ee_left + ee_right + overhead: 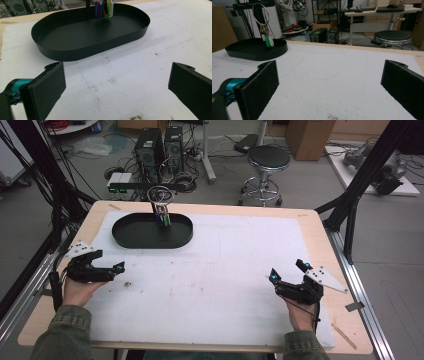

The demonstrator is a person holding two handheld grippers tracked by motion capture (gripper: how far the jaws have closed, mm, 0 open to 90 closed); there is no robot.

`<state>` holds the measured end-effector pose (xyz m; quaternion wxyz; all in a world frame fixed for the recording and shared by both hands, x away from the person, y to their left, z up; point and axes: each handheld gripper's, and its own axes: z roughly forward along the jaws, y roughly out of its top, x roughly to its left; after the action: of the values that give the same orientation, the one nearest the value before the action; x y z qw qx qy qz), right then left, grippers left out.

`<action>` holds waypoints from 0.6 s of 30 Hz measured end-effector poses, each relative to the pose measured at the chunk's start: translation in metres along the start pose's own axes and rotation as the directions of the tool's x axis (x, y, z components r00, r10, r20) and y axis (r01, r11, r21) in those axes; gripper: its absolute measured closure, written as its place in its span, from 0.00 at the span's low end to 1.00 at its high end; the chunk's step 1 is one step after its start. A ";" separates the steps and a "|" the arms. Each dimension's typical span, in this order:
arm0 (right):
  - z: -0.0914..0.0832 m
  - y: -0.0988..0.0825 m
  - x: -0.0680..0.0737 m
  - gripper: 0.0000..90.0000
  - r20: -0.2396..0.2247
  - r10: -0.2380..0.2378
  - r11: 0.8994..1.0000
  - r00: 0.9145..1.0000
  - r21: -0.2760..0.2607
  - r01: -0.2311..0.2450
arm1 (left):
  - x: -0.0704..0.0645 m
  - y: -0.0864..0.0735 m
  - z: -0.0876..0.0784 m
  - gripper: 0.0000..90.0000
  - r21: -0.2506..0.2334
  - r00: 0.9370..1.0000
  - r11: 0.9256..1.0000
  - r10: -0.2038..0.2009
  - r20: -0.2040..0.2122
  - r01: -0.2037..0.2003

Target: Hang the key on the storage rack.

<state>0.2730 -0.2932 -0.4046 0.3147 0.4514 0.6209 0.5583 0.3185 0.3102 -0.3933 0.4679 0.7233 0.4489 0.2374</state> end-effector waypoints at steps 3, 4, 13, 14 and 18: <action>0.000 0.000 0.000 0.00 0.002 -0.004 1.000 1.000 -0.003 0.004 | 0.001 -0.007 -0.006 0.02 -0.025 1.000 1.000 -0.002 -0.009 0.001; 0.000 0.000 0.000 0.00 0.002 -0.005 1.000 1.000 -0.003 0.005 | 0.002 -0.009 -0.008 0.02 -0.028 1.000 1.000 -0.004 -0.013 0.004; 0.000 0.000 0.000 0.01 0.003 -0.010 1.000 1.000 0.001 0.010 | 0.003 -0.027 -0.021 0.02 -0.093 0.998 0.995 -0.030 -0.052 0.025; 0.000 0.000 0.000 0.00 0.000 -0.004 1.000 1.000 0.000 0.004 | 0.004 -0.030 -0.022 0.02 -0.101 0.998 0.995 -0.034 -0.054 0.028; 0.001 0.000 0.000 0.00 0.000 -0.007 1.000 1.000 0.001 0.007 | 0.004 -0.038 -0.027 0.02 -0.131 0.997 0.991 -0.038 -0.073 0.028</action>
<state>0.2735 -0.2932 -0.4049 0.3165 0.4494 0.6228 0.5567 0.2839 0.3324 -0.4154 0.5006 0.6743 0.4617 0.2855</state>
